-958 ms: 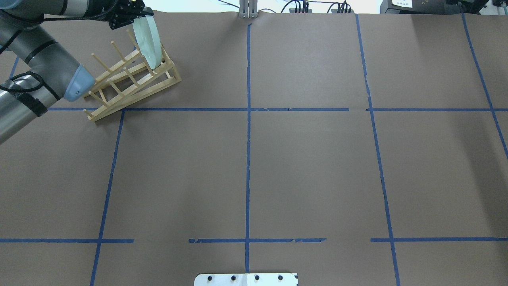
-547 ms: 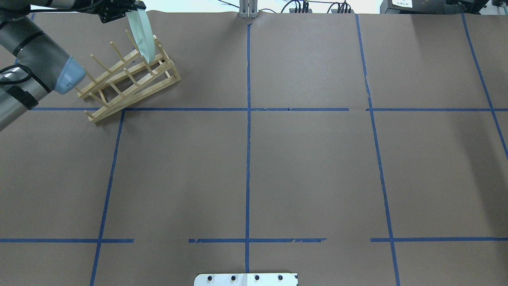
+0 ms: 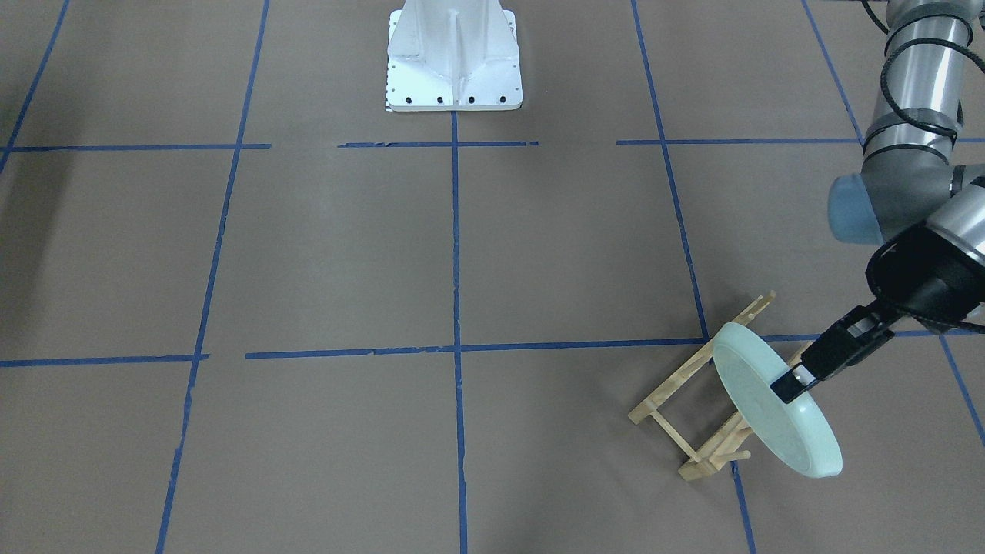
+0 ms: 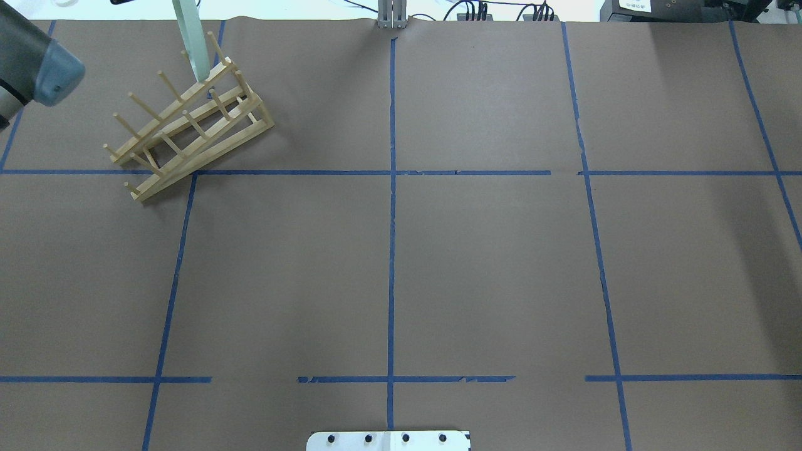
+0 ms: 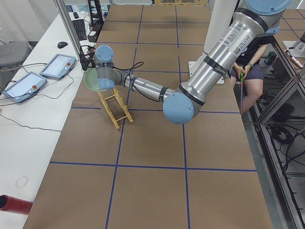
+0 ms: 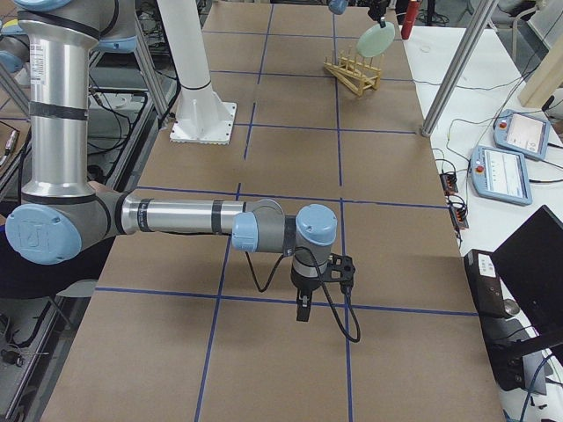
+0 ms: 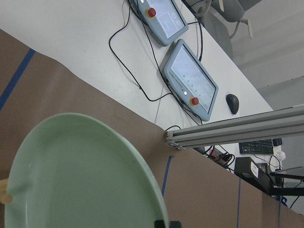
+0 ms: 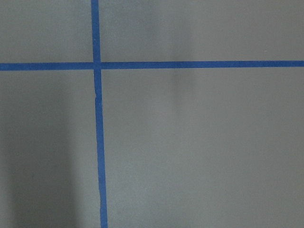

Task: Place plate on table
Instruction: 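Lift the plate up out of the rack with the left gripper, then carry the plate toward the robot and lower it flat onto the table, then open the left gripper and withdraw it from the plate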

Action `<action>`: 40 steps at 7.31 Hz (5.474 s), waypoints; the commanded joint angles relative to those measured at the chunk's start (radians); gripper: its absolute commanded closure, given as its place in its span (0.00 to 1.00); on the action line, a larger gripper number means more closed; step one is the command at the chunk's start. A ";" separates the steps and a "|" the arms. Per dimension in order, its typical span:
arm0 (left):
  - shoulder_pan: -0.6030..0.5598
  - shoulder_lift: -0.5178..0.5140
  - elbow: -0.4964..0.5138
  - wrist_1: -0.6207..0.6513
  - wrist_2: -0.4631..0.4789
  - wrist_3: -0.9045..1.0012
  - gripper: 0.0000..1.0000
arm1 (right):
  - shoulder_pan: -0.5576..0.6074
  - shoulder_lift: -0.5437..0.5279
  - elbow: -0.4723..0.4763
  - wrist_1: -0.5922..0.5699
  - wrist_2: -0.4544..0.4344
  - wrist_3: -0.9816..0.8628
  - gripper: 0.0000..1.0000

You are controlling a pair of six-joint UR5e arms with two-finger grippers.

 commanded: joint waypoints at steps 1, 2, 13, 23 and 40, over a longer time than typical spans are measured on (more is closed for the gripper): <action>-0.049 -0.003 -0.045 0.002 -0.044 -0.051 1.00 | 0.000 0.000 0.000 0.000 0.000 0.001 0.00; -0.047 -0.001 -0.112 0.029 -0.045 -0.051 1.00 | 0.000 0.000 0.000 0.000 0.000 0.000 0.00; 0.635 -0.039 -0.786 1.316 0.685 0.531 1.00 | 0.000 0.000 0.000 0.000 0.000 0.000 0.00; 0.922 -0.041 -0.464 1.376 0.989 0.842 0.00 | 0.000 0.000 0.000 0.000 0.000 0.002 0.00; -0.308 0.623 -0.305 0.986 -0.044 1.798 0.00 | 0.000 0.000 0.000 0.000 0.000 0.000 0.00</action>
